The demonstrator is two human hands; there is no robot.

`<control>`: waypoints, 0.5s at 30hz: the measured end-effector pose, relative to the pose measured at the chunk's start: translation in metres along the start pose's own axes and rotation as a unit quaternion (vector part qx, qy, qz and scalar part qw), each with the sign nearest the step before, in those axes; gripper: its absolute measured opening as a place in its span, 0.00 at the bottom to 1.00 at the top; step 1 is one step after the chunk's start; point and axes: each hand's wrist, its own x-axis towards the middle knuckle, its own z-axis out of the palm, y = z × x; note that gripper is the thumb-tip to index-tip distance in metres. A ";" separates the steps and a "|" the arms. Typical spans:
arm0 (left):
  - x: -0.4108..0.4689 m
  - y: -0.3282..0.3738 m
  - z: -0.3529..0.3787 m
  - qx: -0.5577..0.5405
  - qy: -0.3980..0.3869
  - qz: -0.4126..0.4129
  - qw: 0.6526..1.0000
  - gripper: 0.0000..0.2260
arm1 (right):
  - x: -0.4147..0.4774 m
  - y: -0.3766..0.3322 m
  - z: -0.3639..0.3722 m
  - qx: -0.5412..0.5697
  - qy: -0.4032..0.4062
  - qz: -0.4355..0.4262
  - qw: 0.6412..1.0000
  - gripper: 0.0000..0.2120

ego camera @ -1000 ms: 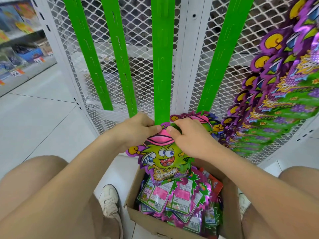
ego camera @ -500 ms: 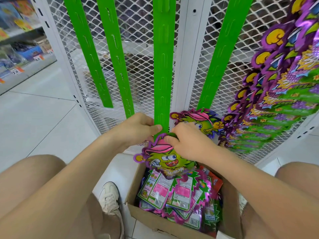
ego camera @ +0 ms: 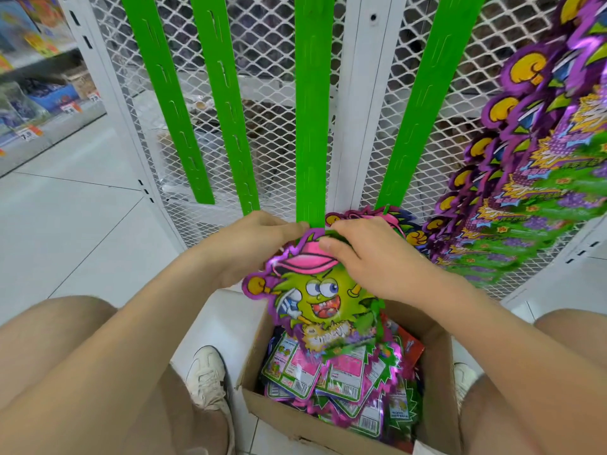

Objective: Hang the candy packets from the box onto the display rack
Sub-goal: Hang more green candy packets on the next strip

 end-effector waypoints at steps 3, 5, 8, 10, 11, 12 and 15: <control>0.001 0.000 -0.003 -0.008 0.007 -0.024 1.000 0.29 | -0.001 0.000 0.003 -0.001 0.023 0.012 1.000 0.18; 0.003 0.001 -0.004 -0.005 0.020 -0.008 1.000 0.23 | -0.003 -0.002 0.003 -0.012 0.013 0.020 1.000 0.17; 0.003 0.002 -0.002 -0.040 0.020 0.004 0.999 0.15 | -0.005 -0.003 -0.001 -0.034 -0.012 0.012 0.999 0.17; 0.002 0.002 -0.003 -0.089 0.022 -0.001 0.996 0.11 | -0.007 -0.003 -0.004 -0.054 -0.032 0.007 0.998 0.17; 0.001 0.002 -0.004 -0.107 0.026 -0.009 0.994 0.09 | -0.009 -0.004 -0.005 -0.064 -0.041 0.007 0.997 0.18; 0.002 0.002 -0.004 -0.120 0.030 -0.015 0.992 0.08 | -0.010 -0.003 -0.006 -0.071 -0.047 0.008 0.996 0.18; 0.001 0.005 -0.002 -0.147 0.039 -0.018 0.988 0.08 | -0.012 -0.003 -0.010 -0.065 -0.043 0.007 0.997 0.17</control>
